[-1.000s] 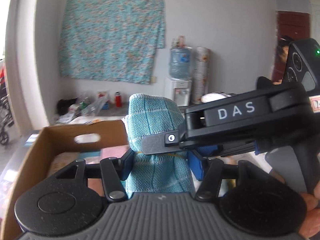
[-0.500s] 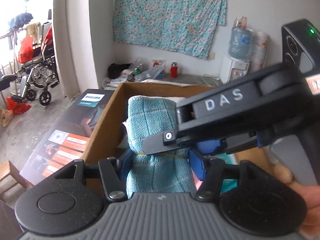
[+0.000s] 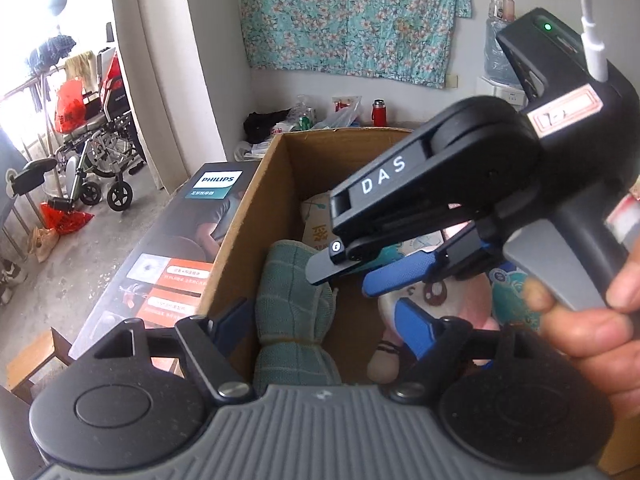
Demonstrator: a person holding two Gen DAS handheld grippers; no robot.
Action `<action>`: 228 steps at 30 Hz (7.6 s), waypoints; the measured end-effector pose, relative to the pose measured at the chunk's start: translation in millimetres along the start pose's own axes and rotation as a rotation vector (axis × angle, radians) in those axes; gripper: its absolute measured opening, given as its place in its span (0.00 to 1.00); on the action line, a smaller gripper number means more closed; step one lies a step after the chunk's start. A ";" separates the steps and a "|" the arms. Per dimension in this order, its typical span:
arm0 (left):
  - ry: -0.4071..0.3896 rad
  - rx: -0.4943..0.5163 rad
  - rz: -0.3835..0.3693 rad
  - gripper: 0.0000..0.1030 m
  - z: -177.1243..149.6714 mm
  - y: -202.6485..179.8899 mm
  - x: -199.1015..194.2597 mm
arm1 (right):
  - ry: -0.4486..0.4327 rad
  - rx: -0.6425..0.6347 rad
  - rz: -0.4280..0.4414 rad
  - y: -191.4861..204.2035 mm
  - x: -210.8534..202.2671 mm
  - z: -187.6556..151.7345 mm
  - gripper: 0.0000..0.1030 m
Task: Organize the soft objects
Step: 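Carry the blue towel with the right gripper into the cardboard box, then lower the towel beside the bunny and open the right gripper, then move both tools back over the bed toward the white strawberry-print cup, then close the right gripper on the strawberry-print yogurt cup and lift it, then carry the yogurt cup with the right gripper over the cardboard box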
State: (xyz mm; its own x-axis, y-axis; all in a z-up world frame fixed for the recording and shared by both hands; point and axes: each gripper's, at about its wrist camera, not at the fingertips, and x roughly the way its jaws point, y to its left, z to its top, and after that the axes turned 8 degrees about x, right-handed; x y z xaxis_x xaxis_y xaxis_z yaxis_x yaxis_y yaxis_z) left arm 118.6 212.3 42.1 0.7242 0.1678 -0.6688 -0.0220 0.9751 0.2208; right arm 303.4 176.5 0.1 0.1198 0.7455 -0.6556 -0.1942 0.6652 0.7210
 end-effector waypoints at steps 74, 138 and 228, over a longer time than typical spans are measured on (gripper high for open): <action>-0.150 -0.331 0.113 0.66 -53.0 96.8 -83.6 | -0.067 -0.249 -0.201 39.1 13.8 -36.5 0.47; -0.148 0.330 -0.552 0.74 -56.9 -338.3 -69.1 | -0.523 0.324 -0.350 -306.1 -345.8 -219.4 0.77; -0.096 0.351 -0.645 0.38 -81.9 -329.9 -48.0 | -0.485 0.056 -0.383 -260.1 -310.0 -231.2 0.48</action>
State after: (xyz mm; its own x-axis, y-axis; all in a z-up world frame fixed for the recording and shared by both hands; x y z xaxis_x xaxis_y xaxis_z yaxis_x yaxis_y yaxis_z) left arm 34.7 -105.5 -56.8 0.5761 -0.4515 -0.6814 0.6383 0.7692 0.0300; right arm 91.6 -237.2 -36.1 0.6026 0.3783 -0.7027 0.0001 0.8805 0.4740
